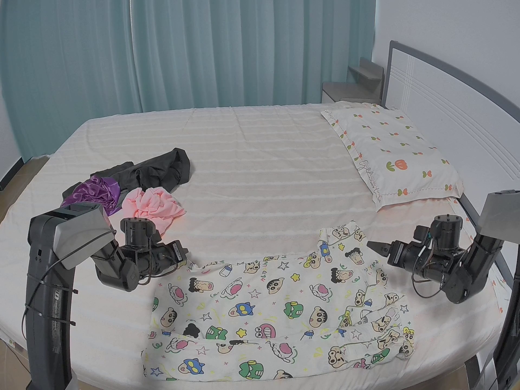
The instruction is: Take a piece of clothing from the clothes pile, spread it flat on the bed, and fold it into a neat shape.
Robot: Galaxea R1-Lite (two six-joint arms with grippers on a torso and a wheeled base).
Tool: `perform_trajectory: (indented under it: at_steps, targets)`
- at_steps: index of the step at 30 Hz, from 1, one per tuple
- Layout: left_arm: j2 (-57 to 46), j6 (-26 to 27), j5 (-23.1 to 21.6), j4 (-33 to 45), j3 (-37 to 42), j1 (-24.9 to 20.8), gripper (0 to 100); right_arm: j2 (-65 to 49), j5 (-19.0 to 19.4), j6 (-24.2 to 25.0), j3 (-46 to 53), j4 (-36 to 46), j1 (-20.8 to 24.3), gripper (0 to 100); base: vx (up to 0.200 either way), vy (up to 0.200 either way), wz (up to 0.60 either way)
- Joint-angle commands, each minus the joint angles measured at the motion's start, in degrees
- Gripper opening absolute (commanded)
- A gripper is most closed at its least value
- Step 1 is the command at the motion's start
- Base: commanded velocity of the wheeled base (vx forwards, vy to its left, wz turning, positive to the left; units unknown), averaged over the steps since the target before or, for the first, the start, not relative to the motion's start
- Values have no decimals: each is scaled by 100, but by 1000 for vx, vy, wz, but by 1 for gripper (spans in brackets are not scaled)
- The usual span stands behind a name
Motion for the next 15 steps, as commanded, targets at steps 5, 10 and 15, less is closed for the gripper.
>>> perform_trajectory:
  at_steps: [5, 10, 15]
  targets:
    - [-5, -296, 427, -659, 95, 112, 0, 1135, -359, -35, -2005, 1239, -116, 100, 0, 0, 0]
    - [-14, -322, 524, -659, 86, 173, 0, 1363, -385, -44, -2418, 1591, -134, 100, 0, 0, 0]
    - [-5, -559, 779, -659, -81, 226, 0, 1477, -482, -52, -2664, 1687, -125, 100, 0, 0, 0]
